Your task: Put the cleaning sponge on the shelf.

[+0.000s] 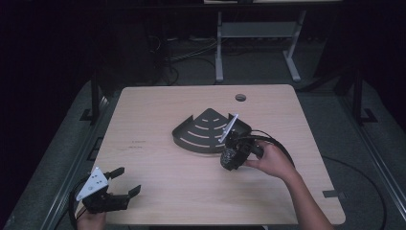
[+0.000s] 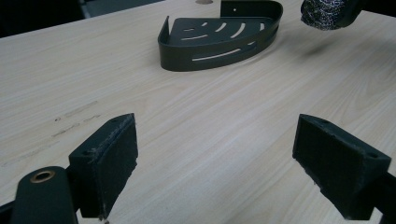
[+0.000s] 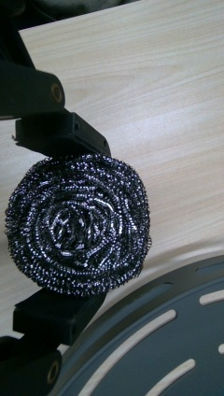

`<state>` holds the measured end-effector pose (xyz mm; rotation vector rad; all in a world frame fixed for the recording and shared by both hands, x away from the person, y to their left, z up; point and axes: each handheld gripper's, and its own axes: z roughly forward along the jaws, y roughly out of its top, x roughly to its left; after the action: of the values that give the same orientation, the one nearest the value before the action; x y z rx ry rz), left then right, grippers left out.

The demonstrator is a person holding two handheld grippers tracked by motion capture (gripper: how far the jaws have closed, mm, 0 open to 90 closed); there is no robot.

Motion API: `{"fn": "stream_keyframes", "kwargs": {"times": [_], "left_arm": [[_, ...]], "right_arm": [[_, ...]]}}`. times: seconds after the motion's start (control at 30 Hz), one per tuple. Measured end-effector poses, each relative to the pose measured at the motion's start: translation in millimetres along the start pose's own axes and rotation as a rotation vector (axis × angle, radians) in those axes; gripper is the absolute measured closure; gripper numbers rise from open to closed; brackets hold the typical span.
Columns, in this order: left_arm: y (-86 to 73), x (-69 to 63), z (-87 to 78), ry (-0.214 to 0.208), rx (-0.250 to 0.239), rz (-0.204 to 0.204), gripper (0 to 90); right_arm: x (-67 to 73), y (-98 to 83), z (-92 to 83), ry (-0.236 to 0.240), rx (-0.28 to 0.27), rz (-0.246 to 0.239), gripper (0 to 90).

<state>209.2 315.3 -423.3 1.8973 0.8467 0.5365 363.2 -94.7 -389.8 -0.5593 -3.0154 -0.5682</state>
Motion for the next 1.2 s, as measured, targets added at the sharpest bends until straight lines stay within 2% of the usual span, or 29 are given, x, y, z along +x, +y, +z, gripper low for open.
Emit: {"fn": "stream_keyframes", "kwargs": {"times": [0.27,0.67,1.2], "left_arm": [[0.0,0.1,-0.1,-0.001,-0.001,0.0,13.3],[0.3,0.2,-0.3,-0.002,0.0,0.0,13.3],[0.5,1.3,-1.8,0.001,-0.005,-0.004,13.3]], "right_arm": [[-2.7,7.6,-3.1,0.001,-0.014,-0.008,32.8],[-11.9,29.3,-5.5,0.003,-0.014,-0.023,32.8],[-29.2,43.5,0.2,0.026,-0.018,0.003,32.8]]}}
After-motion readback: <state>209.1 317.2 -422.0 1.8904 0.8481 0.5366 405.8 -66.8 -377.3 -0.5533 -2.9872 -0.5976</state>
